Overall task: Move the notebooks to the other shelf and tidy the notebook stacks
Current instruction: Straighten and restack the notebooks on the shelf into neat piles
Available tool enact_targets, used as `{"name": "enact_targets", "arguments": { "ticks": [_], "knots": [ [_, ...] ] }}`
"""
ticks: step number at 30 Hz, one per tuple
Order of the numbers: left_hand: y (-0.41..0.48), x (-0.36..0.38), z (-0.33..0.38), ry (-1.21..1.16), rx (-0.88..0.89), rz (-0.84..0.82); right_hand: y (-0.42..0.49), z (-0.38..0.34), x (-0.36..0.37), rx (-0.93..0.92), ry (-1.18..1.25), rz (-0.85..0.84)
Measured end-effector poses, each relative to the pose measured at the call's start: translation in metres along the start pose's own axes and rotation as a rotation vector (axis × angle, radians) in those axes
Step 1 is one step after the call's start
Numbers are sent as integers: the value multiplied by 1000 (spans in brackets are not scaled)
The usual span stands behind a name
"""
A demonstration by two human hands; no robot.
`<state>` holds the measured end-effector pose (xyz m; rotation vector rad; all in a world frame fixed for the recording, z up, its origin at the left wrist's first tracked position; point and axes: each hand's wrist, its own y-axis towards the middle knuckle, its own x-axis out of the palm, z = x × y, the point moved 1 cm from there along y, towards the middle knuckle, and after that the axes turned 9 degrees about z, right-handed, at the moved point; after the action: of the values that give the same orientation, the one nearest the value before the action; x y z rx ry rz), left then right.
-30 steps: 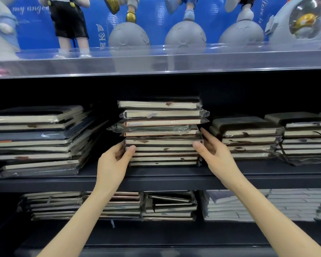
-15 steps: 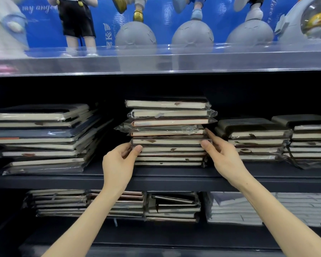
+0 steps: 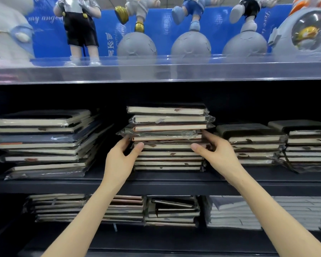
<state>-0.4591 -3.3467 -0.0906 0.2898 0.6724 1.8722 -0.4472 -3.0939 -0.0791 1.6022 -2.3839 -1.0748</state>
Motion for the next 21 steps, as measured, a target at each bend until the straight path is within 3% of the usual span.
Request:
{"name": "enact_targets", "arguments": {
  "ticks": [11, 17, 21],
  "knots": [
    [-4, 10, -6, -160, -42, 72, -9, -3, 14, 64, 230, 76],
    [-5, 10, -7, -115, 57, 53, -8, -2, 11, 40, 285, 65],
    [-9, 9, -6, -138, 80, 127, -10, 1, 10, 27, 312, 155]
  ]
}}
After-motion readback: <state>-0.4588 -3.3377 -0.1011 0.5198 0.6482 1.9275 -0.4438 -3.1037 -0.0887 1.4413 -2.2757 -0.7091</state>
